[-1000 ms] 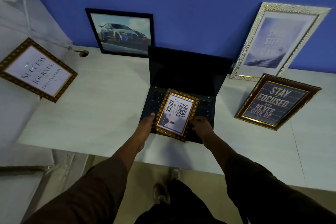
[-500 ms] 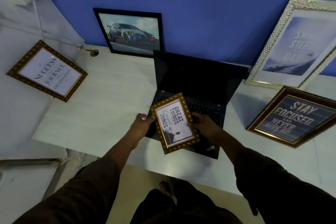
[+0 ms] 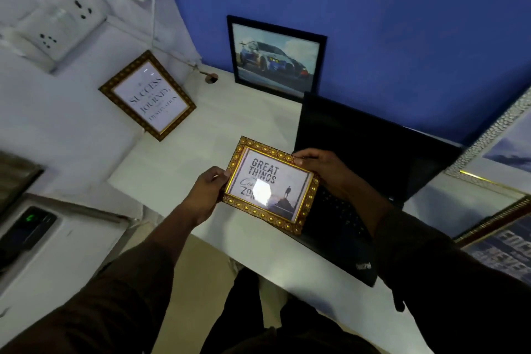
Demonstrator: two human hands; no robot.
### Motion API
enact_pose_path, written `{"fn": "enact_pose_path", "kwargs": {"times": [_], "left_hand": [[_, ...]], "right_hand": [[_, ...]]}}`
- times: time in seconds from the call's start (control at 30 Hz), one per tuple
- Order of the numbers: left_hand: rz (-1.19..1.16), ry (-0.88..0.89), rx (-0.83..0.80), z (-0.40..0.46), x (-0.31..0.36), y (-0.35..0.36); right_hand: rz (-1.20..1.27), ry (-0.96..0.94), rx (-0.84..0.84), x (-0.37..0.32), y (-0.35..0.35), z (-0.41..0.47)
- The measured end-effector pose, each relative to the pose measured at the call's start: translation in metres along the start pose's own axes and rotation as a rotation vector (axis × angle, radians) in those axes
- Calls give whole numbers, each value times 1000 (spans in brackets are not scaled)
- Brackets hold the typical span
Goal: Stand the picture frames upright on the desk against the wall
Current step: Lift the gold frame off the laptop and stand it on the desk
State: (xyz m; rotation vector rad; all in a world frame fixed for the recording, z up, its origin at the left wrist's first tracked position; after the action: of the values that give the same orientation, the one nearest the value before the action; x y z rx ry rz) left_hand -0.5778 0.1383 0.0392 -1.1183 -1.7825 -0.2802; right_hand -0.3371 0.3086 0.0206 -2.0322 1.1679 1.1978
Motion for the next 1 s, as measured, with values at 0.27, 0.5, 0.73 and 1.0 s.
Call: {"fn": "enact_pose_path", "kwargs": {"times": [0.27, 0.5, 0.73, 1.0], "left_hand": [[-417, -135, 86, 5, -1, -37], [-506, -398, -182, 35, 4, -79], [-617, -448, -352, 66, 12, -109], [-690, -410, -474, 107, 24, -132]], "right_hand": [[332, 161, 80, -13, 70, 22], [265, 93, 114, -45, 122, 41], [62, -6, 92, -73, 158, 57], [16, 25, 126, -81, 189, 73]]}}
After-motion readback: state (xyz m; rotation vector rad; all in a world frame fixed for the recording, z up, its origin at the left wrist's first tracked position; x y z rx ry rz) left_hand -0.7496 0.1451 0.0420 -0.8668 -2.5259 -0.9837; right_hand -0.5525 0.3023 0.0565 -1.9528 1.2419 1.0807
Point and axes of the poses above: each hand's wrist, its own z-axis towards the middle knuckle, its own y-axis out of the palm, x = y × z, the point moved 3 cm from there along z, towards the middle knuckle, and after that the axes turned 11 degrees about x, right-handed, at the moved point
